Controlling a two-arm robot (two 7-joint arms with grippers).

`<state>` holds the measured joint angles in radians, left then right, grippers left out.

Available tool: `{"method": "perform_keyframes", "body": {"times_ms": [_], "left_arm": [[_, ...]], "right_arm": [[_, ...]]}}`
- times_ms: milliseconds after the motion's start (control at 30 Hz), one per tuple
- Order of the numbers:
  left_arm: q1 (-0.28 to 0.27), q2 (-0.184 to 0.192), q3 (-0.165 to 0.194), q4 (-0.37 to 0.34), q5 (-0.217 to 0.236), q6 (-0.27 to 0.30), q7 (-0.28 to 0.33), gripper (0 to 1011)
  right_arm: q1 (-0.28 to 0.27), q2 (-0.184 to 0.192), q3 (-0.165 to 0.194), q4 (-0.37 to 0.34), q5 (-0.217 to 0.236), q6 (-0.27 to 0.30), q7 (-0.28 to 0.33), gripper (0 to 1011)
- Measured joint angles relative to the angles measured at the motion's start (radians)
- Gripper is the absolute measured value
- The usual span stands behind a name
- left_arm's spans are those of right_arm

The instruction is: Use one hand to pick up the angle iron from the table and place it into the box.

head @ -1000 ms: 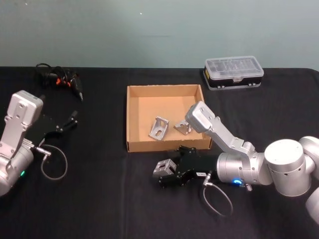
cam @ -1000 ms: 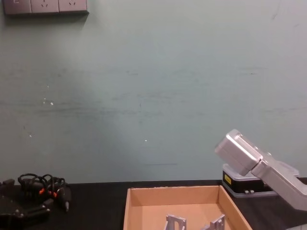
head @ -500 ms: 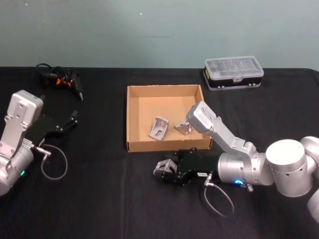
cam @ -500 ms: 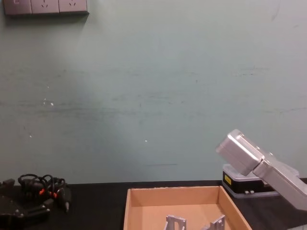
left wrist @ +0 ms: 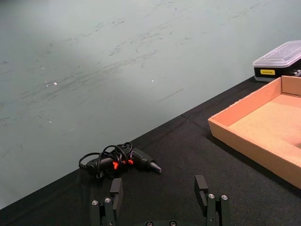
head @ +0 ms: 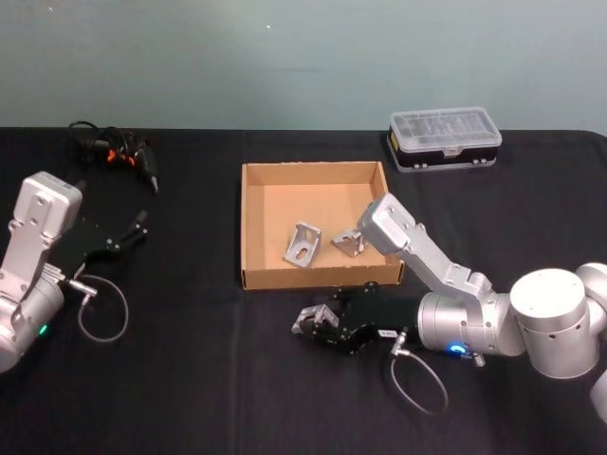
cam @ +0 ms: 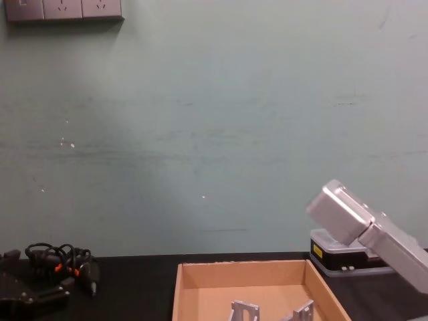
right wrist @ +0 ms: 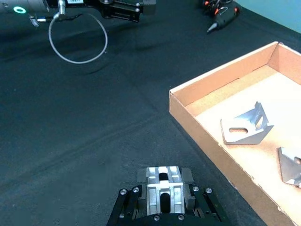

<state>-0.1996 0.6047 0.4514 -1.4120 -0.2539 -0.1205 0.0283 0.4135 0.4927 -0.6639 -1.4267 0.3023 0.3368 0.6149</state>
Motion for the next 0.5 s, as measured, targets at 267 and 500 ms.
{"method": "perform_keyframes", "body": {"times_ms": [267, 500], "left_arm": [[0.0, 0.0, 0.0, 0.0, 0.0, 0.0, 0.0, 1000], [0.0, 0.0, 0.0, 0.0, 0.0, 0.0, 0.0, 1000]], "right_arm": [[-0.03, 0.026, 0.04, -0.097, 0.001, -0.005, -0.051, 438], [-0.063, 0.052, 0.112, -0.204, 0.002, -0.018, -0.122, 438]]}}
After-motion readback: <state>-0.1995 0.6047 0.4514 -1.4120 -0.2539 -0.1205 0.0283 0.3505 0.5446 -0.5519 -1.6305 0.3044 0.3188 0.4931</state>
